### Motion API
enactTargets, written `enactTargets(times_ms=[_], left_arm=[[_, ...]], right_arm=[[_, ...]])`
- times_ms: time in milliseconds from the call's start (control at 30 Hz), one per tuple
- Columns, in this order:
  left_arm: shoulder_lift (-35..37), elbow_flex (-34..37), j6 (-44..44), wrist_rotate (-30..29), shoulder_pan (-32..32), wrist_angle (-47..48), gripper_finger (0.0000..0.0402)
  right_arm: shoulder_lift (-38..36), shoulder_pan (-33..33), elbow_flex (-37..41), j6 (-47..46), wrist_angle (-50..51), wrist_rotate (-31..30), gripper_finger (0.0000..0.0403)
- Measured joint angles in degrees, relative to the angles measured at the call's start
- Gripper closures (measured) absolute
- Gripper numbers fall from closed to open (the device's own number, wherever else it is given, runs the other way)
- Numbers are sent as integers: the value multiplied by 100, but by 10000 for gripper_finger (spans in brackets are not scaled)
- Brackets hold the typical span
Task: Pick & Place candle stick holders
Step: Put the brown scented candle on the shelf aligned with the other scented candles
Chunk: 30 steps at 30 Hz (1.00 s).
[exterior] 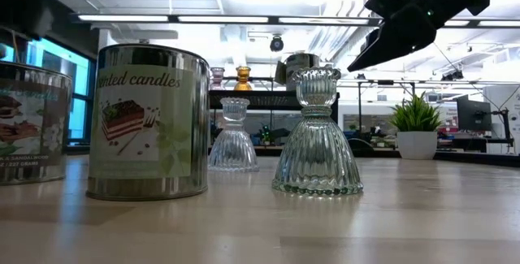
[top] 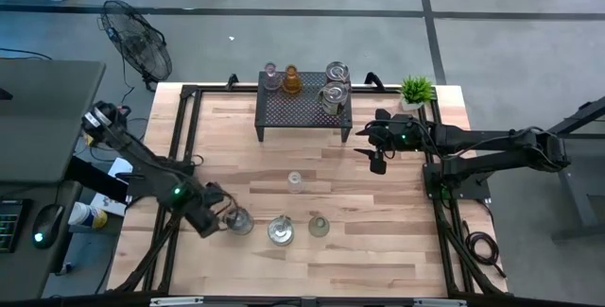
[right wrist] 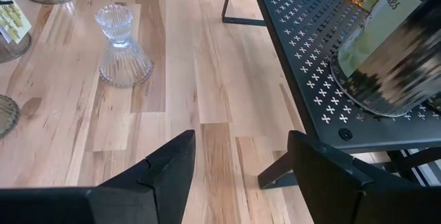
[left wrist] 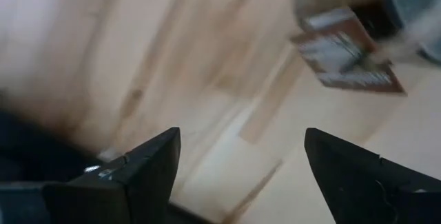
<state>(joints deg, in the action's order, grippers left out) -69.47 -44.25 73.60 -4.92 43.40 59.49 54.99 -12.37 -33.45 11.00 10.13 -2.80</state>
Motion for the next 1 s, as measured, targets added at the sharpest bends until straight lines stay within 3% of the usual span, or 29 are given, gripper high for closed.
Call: enactTargets(times_ms=[233,467,800,1000], left_arm=[[-5,595,168,-758,691,-1225,97],[-7,1193,-378,-948,882,-2294,97],[-7,1499,-436,-1678,875,-2698,97],[-7,1497,-418,-1715,874,-2693,97]], right_arm=[[0,0,0,0,-3,0,179],[0,-1,0,46,35,20,179],[1,1,0,107,37,147,179],[1,1,0,171,46,192,179]])
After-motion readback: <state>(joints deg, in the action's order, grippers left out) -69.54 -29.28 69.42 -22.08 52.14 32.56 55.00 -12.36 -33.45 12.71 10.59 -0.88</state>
